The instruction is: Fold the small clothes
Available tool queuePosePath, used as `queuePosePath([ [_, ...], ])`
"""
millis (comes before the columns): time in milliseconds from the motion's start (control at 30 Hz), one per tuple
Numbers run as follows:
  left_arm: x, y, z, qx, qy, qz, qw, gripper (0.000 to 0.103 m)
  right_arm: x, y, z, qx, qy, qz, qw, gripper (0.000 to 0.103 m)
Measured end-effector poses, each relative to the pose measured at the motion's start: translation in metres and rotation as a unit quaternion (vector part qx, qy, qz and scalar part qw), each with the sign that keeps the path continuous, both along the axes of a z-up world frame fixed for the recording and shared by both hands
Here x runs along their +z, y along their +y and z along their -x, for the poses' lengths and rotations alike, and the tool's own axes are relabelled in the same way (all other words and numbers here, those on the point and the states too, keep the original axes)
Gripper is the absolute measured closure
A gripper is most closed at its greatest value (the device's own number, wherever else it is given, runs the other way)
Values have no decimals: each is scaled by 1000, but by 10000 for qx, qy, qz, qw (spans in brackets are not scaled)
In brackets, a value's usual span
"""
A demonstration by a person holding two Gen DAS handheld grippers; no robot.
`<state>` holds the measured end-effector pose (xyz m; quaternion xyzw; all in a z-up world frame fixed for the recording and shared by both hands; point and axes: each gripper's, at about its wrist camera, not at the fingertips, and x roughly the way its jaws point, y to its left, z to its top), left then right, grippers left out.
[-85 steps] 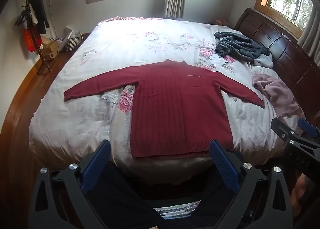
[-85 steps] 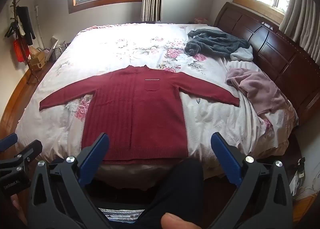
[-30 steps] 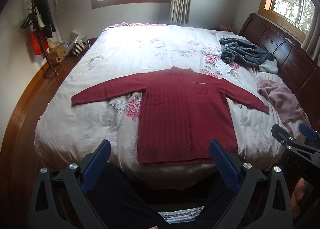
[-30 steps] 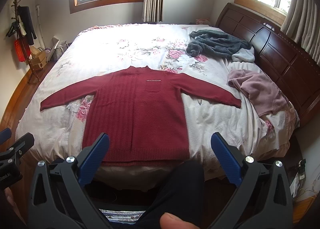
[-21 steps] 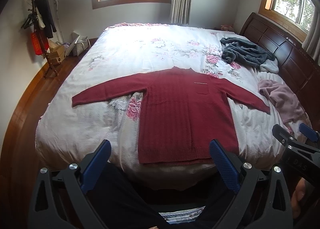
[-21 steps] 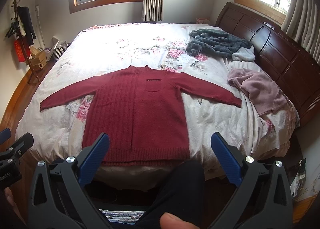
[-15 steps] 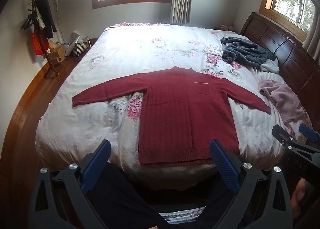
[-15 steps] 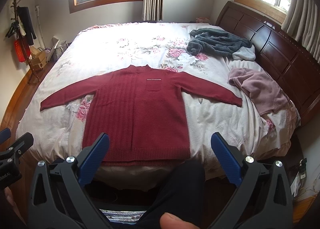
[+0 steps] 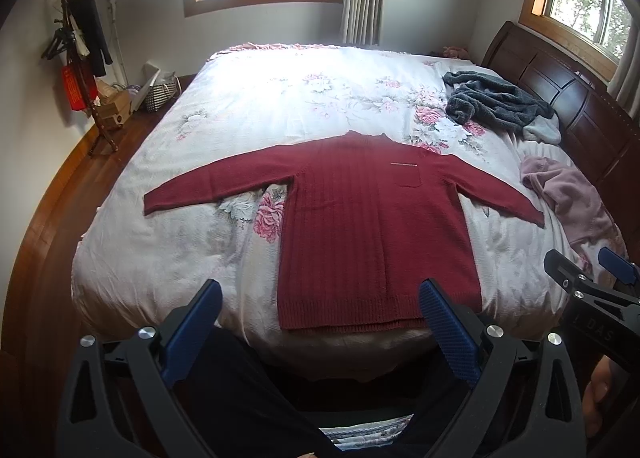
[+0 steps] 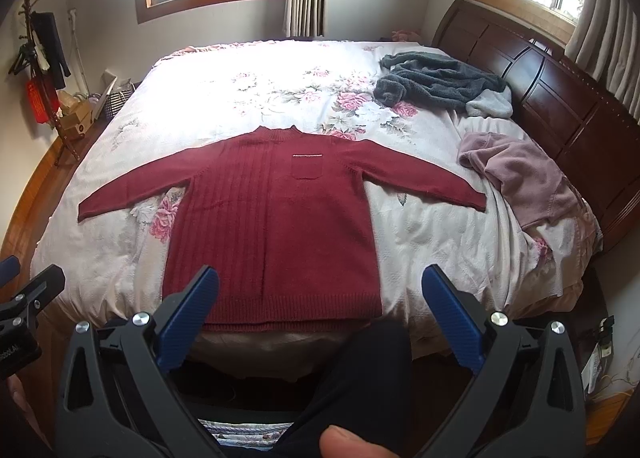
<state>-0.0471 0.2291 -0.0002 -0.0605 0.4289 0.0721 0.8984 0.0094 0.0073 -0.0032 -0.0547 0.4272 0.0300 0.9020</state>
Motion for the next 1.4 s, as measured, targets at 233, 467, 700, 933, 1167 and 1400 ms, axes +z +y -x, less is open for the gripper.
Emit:
queuePosePath([
  [233,-5,8,-1,-2,69,-26,10000,4,-15,-1,-4,4,63,-37,10000,3],
  [467,-13,7,-24,35,202,-43,9998,4,-35,-26,-34,-94,33,-305,9995,3],
  [700,-18,8,-48,94,302,-19,9995,4,-69,-89,-97,-552,285,-1005,9930,3],
  [933,-35,7,-79,-24,458,-82,9989,4,-112,-162,-161,-1215,691,-1314,9814,3],
  [1167,-106,25,-127,-420,948,1250,9867,4,-185,-267,-222,-2329,1303,-2757,9235,34],
  [1400,-162,36,-155,-540,1003,2142,9701,4,-262,-390,-254,-3471,1117,-4373,8221,34],
])
